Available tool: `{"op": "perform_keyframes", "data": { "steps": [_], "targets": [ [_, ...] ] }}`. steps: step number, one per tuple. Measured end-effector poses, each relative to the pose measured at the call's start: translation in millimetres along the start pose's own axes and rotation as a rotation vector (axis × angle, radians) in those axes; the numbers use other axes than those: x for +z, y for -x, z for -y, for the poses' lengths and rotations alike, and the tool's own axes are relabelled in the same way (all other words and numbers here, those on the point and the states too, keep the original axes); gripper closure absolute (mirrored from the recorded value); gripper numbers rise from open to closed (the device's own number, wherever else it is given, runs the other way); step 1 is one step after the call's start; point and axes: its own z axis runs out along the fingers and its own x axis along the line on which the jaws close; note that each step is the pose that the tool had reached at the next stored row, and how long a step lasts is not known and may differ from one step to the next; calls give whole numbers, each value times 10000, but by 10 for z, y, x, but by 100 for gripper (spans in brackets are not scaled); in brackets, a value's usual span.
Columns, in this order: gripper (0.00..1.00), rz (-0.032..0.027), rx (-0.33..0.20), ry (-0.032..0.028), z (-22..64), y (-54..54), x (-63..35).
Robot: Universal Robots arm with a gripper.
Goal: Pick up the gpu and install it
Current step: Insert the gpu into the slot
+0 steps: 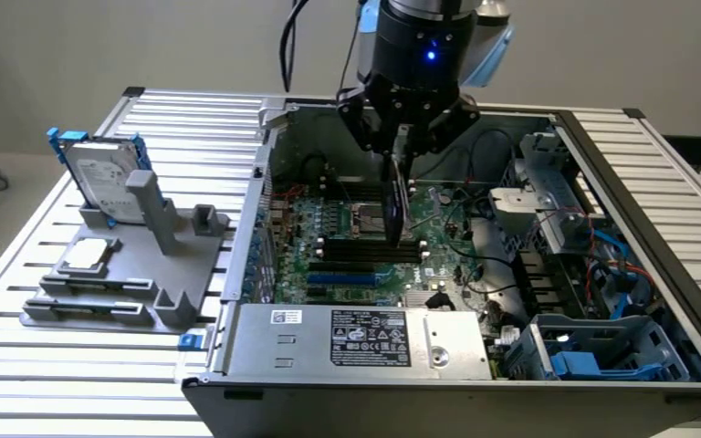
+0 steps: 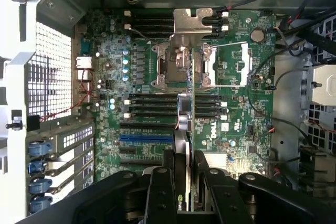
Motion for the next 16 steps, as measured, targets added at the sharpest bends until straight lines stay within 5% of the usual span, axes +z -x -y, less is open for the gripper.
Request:
{"op": "perform_keyframes", "data": {
  "steps": [16],
  "targets": [
    [73,-142,-2912,-34,0,0,11]
  ]
}}
